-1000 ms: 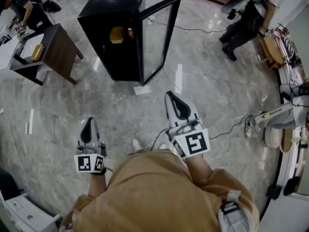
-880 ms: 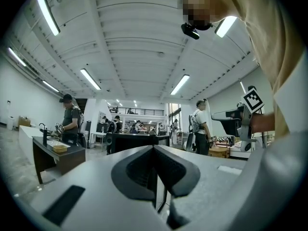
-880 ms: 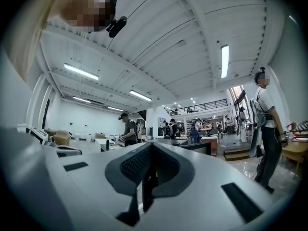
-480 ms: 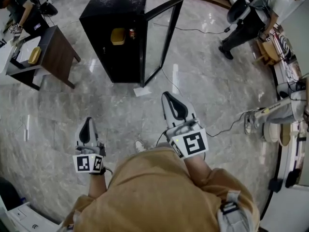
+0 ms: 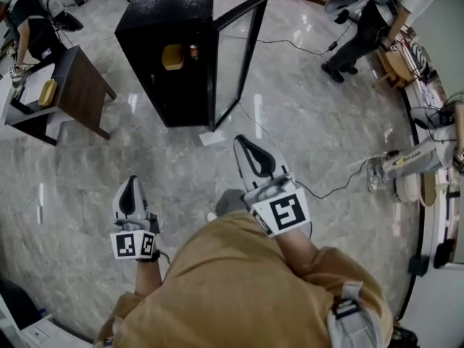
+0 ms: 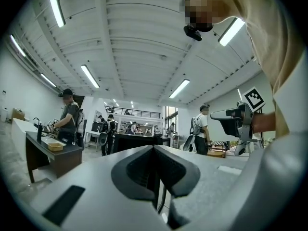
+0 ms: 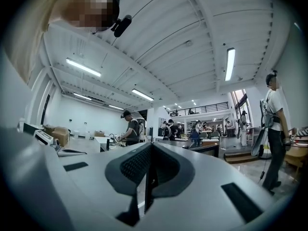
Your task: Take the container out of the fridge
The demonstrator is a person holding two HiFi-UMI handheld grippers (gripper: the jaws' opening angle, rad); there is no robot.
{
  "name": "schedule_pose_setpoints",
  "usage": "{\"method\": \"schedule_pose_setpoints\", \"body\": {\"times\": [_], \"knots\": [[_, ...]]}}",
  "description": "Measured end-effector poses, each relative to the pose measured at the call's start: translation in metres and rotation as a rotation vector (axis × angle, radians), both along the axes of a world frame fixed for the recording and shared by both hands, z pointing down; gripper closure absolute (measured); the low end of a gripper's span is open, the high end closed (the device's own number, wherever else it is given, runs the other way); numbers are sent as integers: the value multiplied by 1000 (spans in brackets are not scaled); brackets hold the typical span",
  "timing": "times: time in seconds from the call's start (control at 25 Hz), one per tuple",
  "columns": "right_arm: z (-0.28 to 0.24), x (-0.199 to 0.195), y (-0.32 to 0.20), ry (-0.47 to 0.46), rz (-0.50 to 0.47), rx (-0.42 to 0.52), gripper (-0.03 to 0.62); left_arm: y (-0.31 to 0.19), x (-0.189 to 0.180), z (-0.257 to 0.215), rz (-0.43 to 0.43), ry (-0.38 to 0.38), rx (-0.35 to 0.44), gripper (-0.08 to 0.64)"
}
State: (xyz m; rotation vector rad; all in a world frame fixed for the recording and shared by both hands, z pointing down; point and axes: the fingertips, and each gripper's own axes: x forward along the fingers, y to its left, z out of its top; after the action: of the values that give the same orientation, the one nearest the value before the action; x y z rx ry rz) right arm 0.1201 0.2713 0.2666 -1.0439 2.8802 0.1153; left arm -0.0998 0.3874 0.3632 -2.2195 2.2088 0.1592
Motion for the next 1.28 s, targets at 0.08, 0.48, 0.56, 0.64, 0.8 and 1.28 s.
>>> {"method": "schedule_pose_setpoints", "body": {"times": [0.08, 0.48, 0.56, 0.64, 0.8, 1.28], "knots": [[2, -2, -1, -9, 5, -6, 589, -2, 1, 3, 12, 3, -4, 558], [7, -13, -16, -11, -2, -17, 589, -22, -9, 5, 22, -11, -8, 558], [9, -13, -23, -11, -6, -15, 589, -31, -9, 4, 22, -15, 2, 558], [15, -11, -33, 5, -12, -23, 589, -40, -7, 5, 18, -11, 6, 558], [23, -11, -53, 18, -22, -34, 589, -57, 3, 12, 35, -4, -20, 558], [28, -6, -153, -13, -24, -70, 589, -152, 24, 15, 66, 3, -49, 558]]}}
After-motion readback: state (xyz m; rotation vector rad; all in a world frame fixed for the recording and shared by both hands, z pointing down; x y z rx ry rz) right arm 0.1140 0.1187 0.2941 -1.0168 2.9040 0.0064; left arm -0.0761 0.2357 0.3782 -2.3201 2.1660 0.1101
